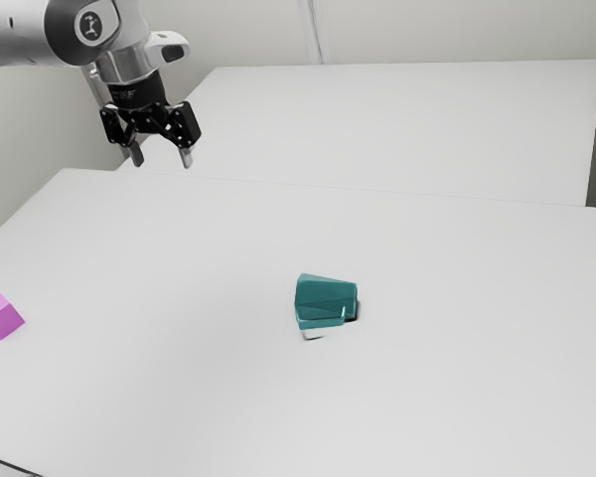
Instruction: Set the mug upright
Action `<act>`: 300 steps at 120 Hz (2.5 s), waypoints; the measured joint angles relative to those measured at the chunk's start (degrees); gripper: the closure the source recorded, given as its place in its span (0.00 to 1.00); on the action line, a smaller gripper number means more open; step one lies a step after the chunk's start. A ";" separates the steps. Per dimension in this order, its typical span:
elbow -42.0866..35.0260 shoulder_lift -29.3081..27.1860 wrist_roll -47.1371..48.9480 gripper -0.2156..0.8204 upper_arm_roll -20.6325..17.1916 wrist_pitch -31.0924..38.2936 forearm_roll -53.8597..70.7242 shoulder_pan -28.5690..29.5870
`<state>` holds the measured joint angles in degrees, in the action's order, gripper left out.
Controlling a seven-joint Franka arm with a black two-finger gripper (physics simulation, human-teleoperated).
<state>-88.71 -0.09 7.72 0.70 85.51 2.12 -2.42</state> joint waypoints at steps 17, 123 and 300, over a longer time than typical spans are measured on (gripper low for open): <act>-0.11 -0.06 0.20 0.23 0.00 0.03 0.01 -0.06; -26.77 -3.06 -10.79 0.23 2.36 29.16 -29.59 0.07; -49.63 4.35 -76.94 0.23 4.23 38.81 -91.40 -1.13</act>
<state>-138.33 4.25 -69.22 4.93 124.32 -89.28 -3.56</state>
